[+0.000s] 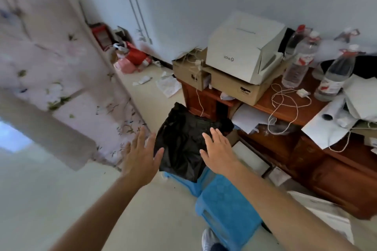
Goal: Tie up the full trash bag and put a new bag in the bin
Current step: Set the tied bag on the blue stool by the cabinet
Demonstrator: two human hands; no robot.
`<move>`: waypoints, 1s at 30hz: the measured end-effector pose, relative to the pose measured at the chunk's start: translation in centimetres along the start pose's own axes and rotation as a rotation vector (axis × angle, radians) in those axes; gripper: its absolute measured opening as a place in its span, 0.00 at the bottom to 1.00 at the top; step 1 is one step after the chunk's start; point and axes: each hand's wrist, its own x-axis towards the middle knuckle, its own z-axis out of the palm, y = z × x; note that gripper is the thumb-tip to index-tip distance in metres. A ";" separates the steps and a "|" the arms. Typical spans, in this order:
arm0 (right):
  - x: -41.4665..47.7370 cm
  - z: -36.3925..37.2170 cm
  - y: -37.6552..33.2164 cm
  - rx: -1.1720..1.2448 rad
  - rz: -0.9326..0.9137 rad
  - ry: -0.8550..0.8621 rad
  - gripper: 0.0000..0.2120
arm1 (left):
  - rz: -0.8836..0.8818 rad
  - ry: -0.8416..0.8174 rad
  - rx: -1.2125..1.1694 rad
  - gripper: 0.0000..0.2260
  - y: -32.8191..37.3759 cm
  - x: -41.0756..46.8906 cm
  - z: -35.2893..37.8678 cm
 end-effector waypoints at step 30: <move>25.0 22.1 1.3 0.854 1.287 -0.051 0.29 | 0.088 -0.864 -0.313 0.36 -11.0 39.1 29.0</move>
